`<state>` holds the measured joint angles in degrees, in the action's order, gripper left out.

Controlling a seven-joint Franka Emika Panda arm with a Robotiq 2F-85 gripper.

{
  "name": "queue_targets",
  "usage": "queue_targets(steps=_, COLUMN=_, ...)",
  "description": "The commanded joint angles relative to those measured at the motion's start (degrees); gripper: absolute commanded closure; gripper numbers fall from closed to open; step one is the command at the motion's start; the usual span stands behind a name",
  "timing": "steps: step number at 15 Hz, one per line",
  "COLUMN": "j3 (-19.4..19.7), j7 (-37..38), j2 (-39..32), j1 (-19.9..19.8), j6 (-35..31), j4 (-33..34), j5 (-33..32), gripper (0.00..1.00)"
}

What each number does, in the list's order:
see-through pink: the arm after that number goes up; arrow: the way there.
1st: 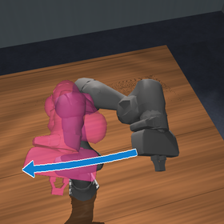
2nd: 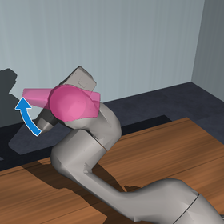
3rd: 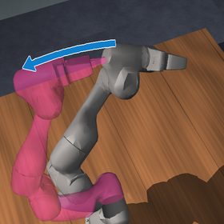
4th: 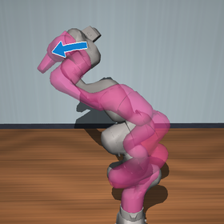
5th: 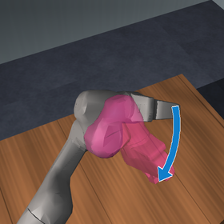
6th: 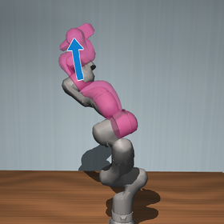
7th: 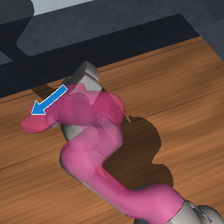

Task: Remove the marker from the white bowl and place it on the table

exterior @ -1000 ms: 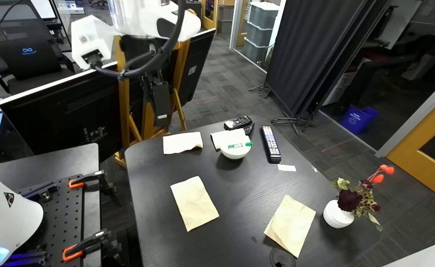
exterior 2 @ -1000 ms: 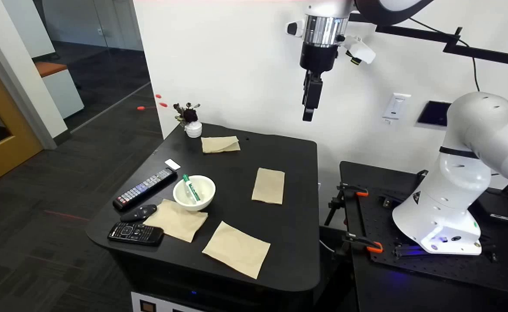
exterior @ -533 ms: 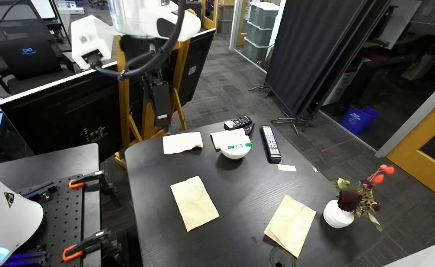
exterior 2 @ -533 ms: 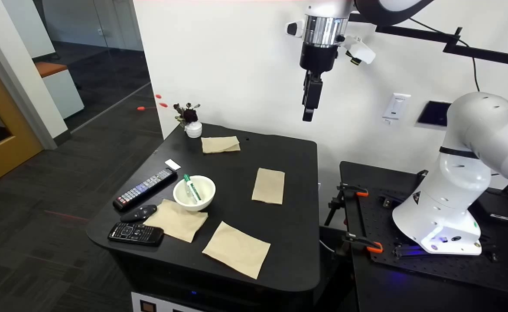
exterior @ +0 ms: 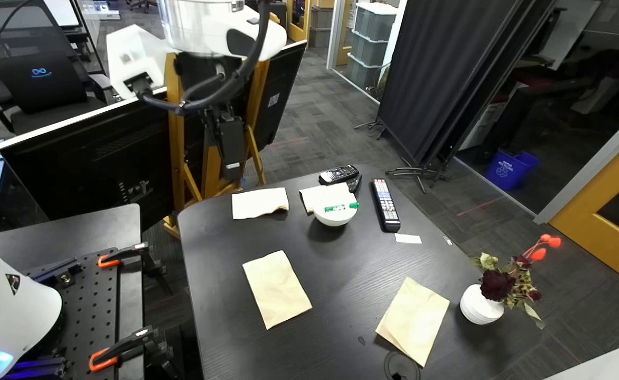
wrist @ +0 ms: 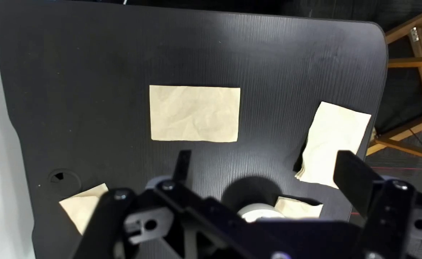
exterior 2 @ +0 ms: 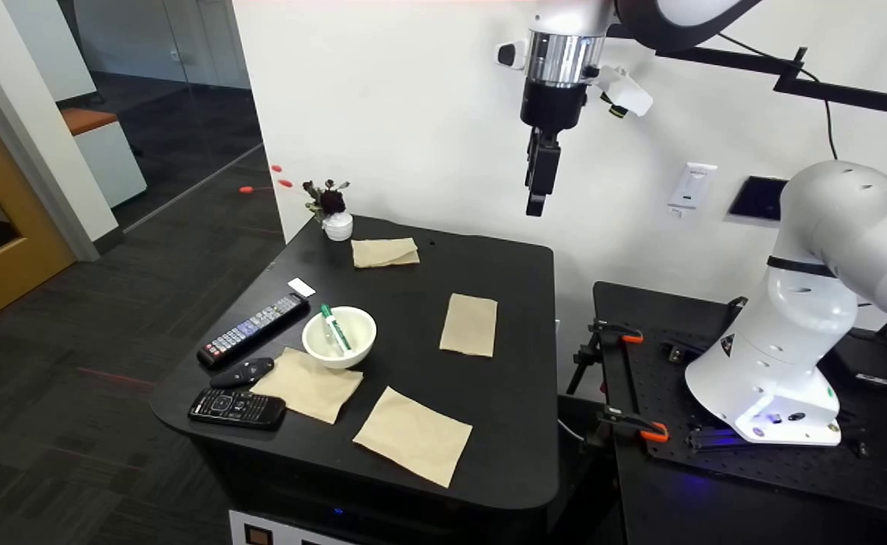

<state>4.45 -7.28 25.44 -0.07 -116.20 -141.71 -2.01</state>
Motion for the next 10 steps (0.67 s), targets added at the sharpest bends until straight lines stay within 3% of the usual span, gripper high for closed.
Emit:
queue_targets(steps=1, j3=-2.50, j7=4.20, j2=-4.77, j1=0.06, j6=-4.56, j4=1.86, j5=0.53, gripper=0.00)
queue_targets(steps=10, j3=-8.92, j7=23.81, j2=-22.52, j1=-0.07, j6=-22.29, j4=9.58, j5=-3.24, gripper=0.00)
